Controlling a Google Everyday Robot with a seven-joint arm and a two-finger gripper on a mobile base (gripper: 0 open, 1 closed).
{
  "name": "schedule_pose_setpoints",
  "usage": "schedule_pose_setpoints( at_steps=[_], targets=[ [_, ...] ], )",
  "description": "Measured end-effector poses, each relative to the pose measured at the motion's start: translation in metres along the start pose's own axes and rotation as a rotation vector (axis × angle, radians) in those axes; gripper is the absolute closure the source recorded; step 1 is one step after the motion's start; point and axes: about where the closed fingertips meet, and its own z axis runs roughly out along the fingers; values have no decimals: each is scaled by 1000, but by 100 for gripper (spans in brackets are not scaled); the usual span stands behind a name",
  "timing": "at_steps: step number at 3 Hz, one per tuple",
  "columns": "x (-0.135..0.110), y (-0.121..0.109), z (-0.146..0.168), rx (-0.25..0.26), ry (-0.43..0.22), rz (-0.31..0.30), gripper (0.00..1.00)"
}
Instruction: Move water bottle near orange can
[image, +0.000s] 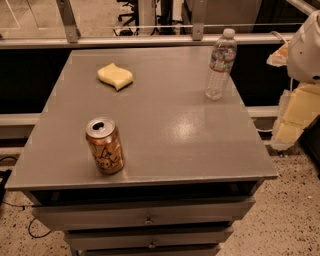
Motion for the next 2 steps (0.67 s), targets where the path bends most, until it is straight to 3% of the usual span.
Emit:
schedule_pose_setpoints(
  at_steps=[1,2],
  targets=[
    [0,0,0,0,0,0,0],
    [2,-23,8,18,-51,18,0]
  ],
)
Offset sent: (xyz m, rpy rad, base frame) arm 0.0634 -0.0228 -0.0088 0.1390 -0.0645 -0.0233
